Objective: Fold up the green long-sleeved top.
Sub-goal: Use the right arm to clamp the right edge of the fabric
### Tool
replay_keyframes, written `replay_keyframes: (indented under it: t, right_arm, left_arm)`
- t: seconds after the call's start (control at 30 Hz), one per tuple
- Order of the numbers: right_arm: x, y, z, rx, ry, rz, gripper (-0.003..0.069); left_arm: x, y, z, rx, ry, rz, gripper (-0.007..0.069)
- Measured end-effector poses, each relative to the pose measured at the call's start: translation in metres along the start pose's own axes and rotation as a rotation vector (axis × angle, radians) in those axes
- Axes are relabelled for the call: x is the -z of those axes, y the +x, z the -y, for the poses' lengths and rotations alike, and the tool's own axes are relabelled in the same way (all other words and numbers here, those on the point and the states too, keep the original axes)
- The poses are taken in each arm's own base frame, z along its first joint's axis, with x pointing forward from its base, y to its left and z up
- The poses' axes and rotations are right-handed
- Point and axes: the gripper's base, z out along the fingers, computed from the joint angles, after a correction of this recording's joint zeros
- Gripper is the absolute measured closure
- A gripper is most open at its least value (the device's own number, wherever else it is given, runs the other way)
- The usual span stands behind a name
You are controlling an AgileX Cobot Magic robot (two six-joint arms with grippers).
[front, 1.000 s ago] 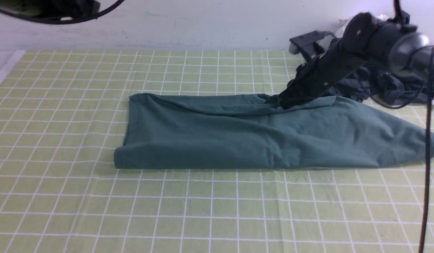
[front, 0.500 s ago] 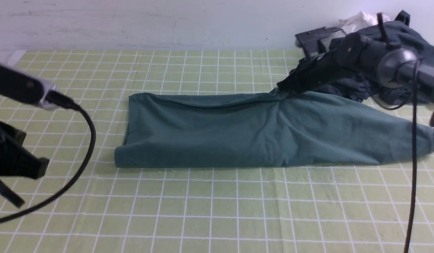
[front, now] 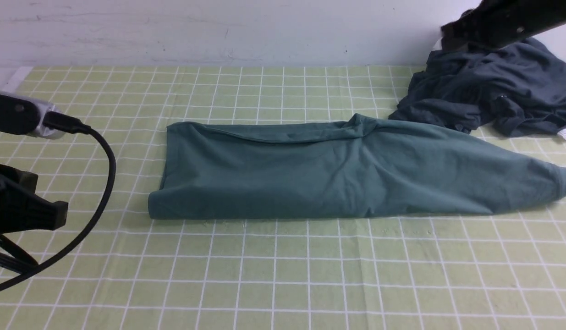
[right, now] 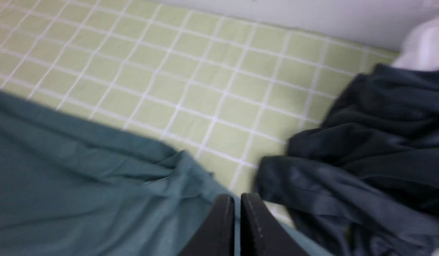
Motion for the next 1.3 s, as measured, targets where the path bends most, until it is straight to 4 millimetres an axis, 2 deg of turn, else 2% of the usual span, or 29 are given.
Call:
replay_keyframes:
  t: [0.03, 0.07, 0.1, 0.17, 0.2, 0.37, 0.6, 0.7, 0.8, 0.83, 0.9, 1.0, 1.03, 1.1, 1.13, 1.17, 1.2, 1.3]
  right_arm:
    - [-0.014, 0.006, -0.008, 0.040, -0.033, -0.026, 0.0652]
    - [-0.018, 0.008, -0.010, 0.045, -0.039, -0.033, 0.0652]
    - [-0.042, 0.018, -0.023, 0.078, -0.082, -0.076, 0.0656]
    - [-0.059, 0.026, -0.032, 0.097, -0.106, -0.103, 0.0657]
    - [-0.080, 0.035, -0.042, 0.116, -0.121, -0.125, 0.0657]
    - [-0.128, 0.056, -0.057, 0.153, -0.103, -0.126, 0.0657]
    - [-0.164, 0.074, -0.050, 0.150, -0.009, -0.065, 0.0657]
    - [-0.170, 0.068, -0.041, 0.176, 0.088, 0.033, 0.0657]
    - [-0.167, 0.057, -0.033, 0.177, 0.188, 0.147, 0.0657]
    - [-0.161, 0.045, -0.026, 0.152, 0.268, 0.252, 0.0656]
    - [-0.151, 0.033, -0.023, 0.118, 0.322, 0.337, 0.0653]
    - [-0.130, 0.015, -0.023, 0.093, 0.341, 0.401, 0.0651]
    - [-0.126, 0.013, -0.025, 0.096, 0.333, 0.401, 0.0651]
    - [-0.107, 0.002, -0.029, 0.128, 0.278, 0.368, 0.0649]
    - [-0.081, -0.009, -0.032, 0.174, 0.218, 0.328, 0.0648]
    - [-0.071, -0.012, -0.033, 0.194, 0.194, 0.306, 0.0648]
    - [-0.050, -0.017, -0.036, 0.234, 0.153, 0.258, 0.0646]
    - [0.009, -0.021, -0.027, 0.264, 0.122, 0.107, 0.0645]
  left_arm:
    - [0.000, 0.001, 0.000, 0.002, 0.003, -0.007, 0.0628]
    - [0.000, 0.001, 0.000, 0.003, 0.004, -0.009, 0.0628]
    - [0.000, 0.002, 0.001, -0.001, 0.007, -0.019, 0.0624]
    - [0.000, 0.002, 0.001, 0.000, 0.012, -0.019, 0.0624]
    - [0.000, 0.002, 0.002, -0.002, 0.020, -0.019, 0.0624]
    - [0.000, 0.002, 0.003, 0.012, 0.038, -0.020, 0.0624]
    - [0.001, 0.000, 0.004, 0.011, 0.043, 0.006, 0.0624]
    - [0.001, -0.001, 0.004, 0.012, 0.044, 0.011, 0.0624]
    - [0.001, -0.001, 0.004, 0.012, 0.045, 0.011, 0.0624]
    - [0.001, -0.001, 0.004, 0.012, 0.045, 0.011, 0.0624]
    - [0.000, 0.000, 0.004, 0.012, 0.045, 0.011, 0.0624]
    - [-0.001, 0.002, 0.004, 0.014, 0.047, 0.003, 0.0624]
    - [-0.001, 0.002, 0.005, 0.017, 0.048, 0.001, 0.0624]
    - [0.000, 0.002, 0.005, 0.027, 0.054, -0.003, 0.0624]
    - [0.002, 0.003, 0.005, 0.039, 0.059, -0.008, 0.0624]
    - [0.005, 0.004, 0.005, 0.045, 0.062, -0.006, 0.0624]
    - [0.009, 0.004, 0.005, 0.051, 0.064, 0.008, 0.0624]
    - [0.027, 0.003, 0.003, 0.063, 0.067, 0.080, 0.0624]
